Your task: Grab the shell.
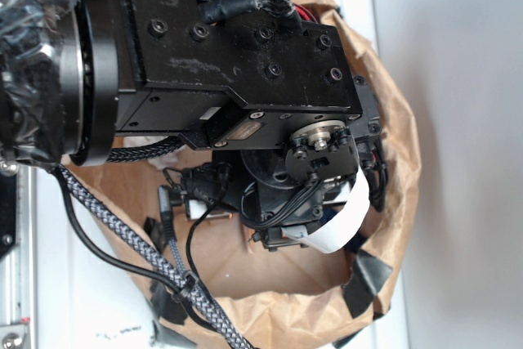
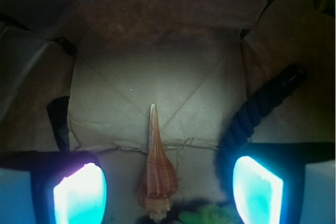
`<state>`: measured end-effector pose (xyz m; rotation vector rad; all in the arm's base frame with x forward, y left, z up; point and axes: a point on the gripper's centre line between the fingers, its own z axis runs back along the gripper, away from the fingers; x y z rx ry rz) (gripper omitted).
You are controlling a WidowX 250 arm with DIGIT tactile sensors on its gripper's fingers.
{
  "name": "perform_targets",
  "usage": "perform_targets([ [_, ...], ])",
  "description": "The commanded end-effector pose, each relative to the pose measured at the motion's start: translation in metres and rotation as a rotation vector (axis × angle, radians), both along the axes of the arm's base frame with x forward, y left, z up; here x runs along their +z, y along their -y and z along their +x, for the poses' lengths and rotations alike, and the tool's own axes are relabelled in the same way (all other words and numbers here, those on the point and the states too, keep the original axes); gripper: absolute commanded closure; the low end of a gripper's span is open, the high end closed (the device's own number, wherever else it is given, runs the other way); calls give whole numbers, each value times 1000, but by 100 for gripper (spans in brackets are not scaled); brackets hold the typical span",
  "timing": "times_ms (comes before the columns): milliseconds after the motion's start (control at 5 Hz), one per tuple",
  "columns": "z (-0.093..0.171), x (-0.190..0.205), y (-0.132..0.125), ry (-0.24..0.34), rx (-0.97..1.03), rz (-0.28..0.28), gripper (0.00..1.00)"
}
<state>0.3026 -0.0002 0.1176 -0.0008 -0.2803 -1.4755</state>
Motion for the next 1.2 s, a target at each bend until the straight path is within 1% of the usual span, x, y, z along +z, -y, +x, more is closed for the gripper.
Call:
perform_targets([
  [0,-28,-17,0,177,-75,134,0],
  [200,-55,-17,2,179,-98,139,0],
  [400,-75,-16,4,155,-99,135,0],
  [600,-88,-16,6,143,-98,139,0],
  [800,-90,-14,11,140,-97,155,0],
  [1000,-66,-9,10,95,-27,165,0],
])
